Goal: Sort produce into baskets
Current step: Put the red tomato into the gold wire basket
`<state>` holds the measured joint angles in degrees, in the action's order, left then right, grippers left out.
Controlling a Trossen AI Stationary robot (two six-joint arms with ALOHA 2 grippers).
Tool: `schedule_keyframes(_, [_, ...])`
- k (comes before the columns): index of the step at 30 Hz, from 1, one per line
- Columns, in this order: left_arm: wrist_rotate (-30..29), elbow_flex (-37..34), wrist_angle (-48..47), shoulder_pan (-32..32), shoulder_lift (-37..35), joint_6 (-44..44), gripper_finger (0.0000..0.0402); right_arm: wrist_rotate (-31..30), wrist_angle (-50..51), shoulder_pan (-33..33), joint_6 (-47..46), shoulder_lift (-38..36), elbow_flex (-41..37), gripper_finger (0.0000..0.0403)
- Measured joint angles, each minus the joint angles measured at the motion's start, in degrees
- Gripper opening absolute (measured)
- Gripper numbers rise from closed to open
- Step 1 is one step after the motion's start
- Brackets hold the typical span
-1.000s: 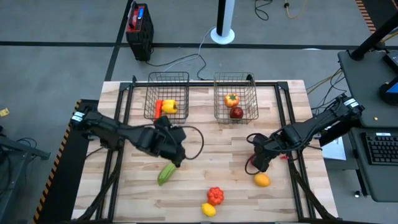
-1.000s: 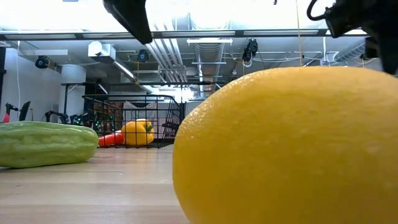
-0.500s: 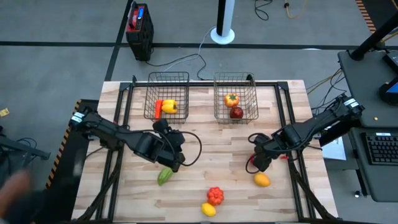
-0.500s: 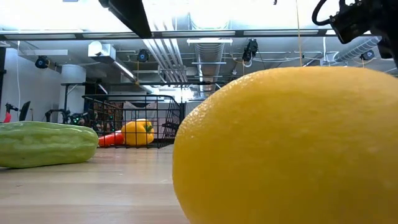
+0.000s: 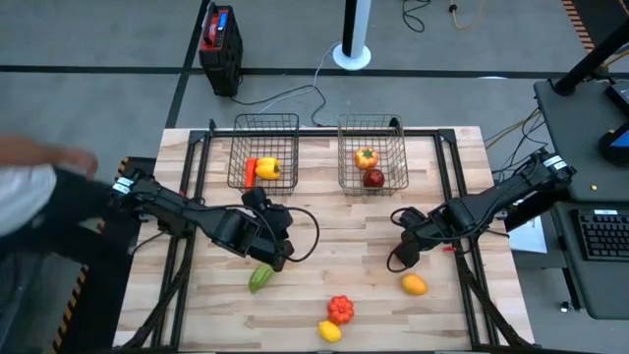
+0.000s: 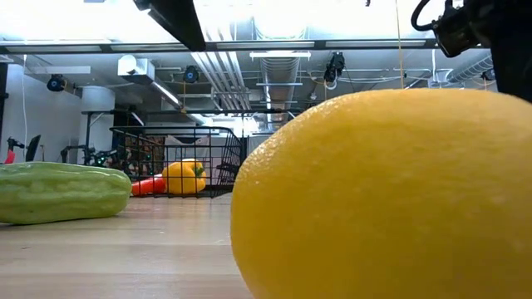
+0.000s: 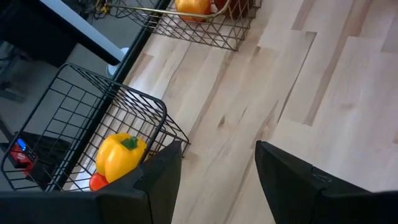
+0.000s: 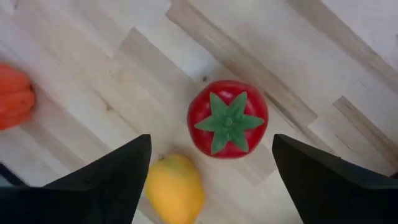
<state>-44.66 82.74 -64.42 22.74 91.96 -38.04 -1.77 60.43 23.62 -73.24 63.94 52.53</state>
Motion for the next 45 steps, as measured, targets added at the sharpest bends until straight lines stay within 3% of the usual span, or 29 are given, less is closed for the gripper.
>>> schedule_keyframes(27, [0.00, -0.02, 1.15, -0.02, 0.02, 0.02, 0.0187, 0.16, -11.48, 0.00, -3.84, 0.14, -9.90, 0.0315])
schedule_keyframes(45, [-1.31, -0.02, 1.91, -0.02, 0.02, 1.07, 0.0187, 1.09, -14.96, -0.04, -0.39, 14.25, -8.50, 0.0314])
